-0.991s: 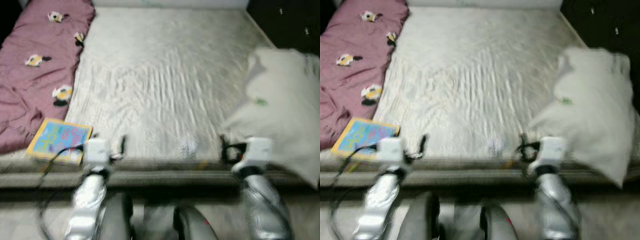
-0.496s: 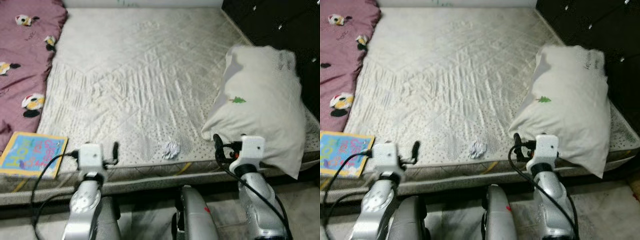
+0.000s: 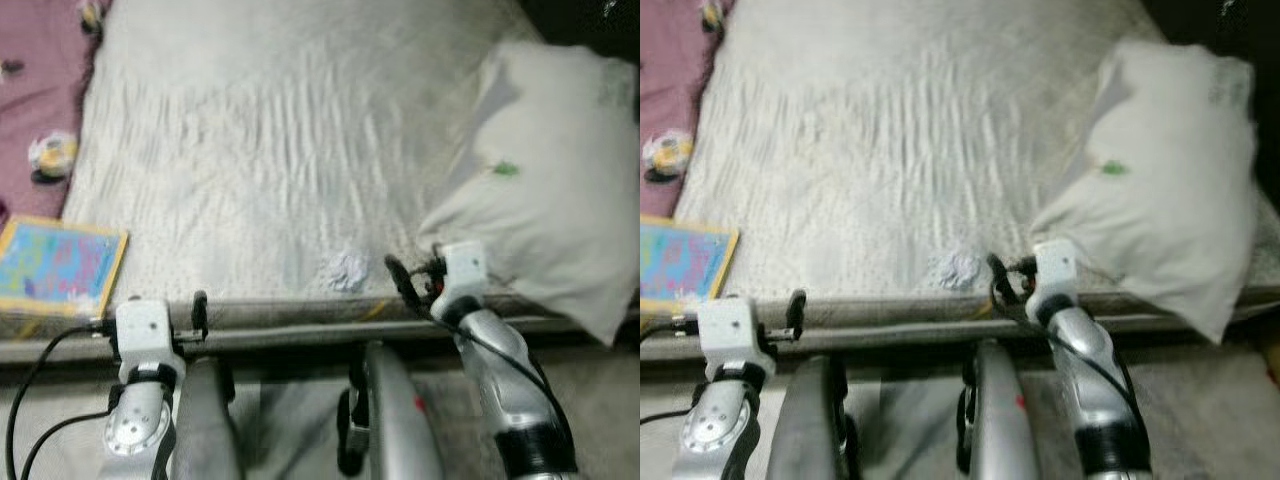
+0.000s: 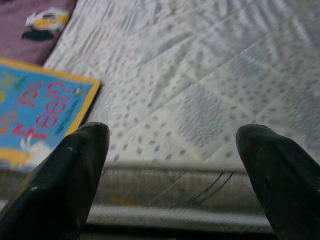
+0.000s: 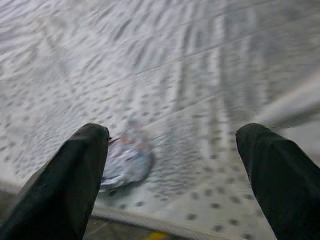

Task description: Clean up the room

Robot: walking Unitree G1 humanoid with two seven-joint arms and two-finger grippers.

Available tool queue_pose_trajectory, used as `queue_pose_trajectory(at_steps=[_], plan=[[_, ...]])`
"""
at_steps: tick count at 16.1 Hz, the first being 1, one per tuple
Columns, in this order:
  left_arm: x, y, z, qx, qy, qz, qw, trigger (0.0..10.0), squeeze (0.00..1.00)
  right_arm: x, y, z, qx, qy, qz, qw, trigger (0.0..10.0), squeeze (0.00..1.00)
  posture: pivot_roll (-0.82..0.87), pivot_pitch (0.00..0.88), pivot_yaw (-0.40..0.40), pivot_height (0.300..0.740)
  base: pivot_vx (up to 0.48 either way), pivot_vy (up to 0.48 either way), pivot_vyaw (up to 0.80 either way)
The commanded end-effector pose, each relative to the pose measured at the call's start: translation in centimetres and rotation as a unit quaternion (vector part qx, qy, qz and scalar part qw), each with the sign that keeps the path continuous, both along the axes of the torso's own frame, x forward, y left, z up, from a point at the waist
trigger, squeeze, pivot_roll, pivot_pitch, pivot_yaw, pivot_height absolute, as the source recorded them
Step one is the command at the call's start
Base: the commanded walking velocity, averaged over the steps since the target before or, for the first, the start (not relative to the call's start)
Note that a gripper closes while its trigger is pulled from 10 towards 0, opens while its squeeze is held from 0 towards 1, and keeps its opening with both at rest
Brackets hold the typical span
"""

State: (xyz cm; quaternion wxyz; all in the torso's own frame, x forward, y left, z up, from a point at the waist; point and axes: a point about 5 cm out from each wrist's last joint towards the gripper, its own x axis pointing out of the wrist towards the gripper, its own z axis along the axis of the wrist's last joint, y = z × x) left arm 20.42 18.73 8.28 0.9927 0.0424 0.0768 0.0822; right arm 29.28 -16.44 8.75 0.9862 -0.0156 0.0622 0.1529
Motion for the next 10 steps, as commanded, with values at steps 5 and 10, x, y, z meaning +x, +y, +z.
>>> queue_pose_trajectory(at_steps=[5,10], plan=[[-0.8,0.2,0.7,0.004,0.006,0.011,1.000,10.0,0.00,1.9,1.5,-0.9,-0.023,0.024,0.038,0.999,10.0,0.00,0.14,0.314,-0.068,0.553,0.000,0.000,0.00],[-0.2,0.1,1.0,0.007,0.009,0.007,1.000,10.0,0.00,2.6,3.5,-1.0,-0.019,0.022,0.053,0.998,10.0,0.00,0.15,0.306,-0.064,0.553,0.000,0.000,0.48]])
